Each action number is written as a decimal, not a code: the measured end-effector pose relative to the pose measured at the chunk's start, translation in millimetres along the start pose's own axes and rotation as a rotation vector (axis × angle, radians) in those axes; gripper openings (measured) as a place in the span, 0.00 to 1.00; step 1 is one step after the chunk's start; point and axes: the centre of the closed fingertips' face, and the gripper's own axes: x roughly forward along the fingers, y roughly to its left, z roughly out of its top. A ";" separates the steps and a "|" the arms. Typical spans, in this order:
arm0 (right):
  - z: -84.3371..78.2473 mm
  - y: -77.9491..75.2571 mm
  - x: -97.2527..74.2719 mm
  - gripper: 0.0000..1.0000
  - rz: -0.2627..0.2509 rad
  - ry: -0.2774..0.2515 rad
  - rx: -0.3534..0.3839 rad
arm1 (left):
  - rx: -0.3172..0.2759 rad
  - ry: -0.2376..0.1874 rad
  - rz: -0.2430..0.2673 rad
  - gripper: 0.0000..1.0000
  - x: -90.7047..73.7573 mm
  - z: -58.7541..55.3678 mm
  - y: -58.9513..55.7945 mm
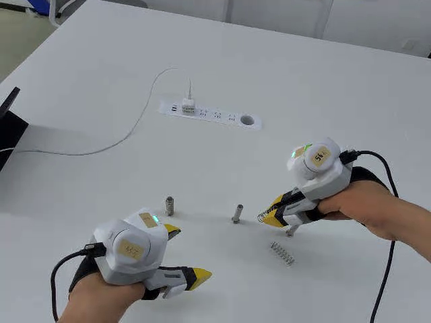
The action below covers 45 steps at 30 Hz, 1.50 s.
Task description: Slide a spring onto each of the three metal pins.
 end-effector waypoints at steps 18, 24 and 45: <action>20.5 -7.5 9.3 0.12 0.007 0.007 -0.037 | -0.007 0.014 -0.025 0.75 1.0 -3.2 -5.1; 24.6 -6.4 13.5 0.12 0.016 0.017 -0.055 | -0.015 0.011 -0.019 0.77 -2.1 -4.7 -2.2; 30.6 -2.6 26.0 0.13 0.038 0.046 -0.084 | -0.046 0.007 -0.007 0.77 -7.2 -9.9 2.9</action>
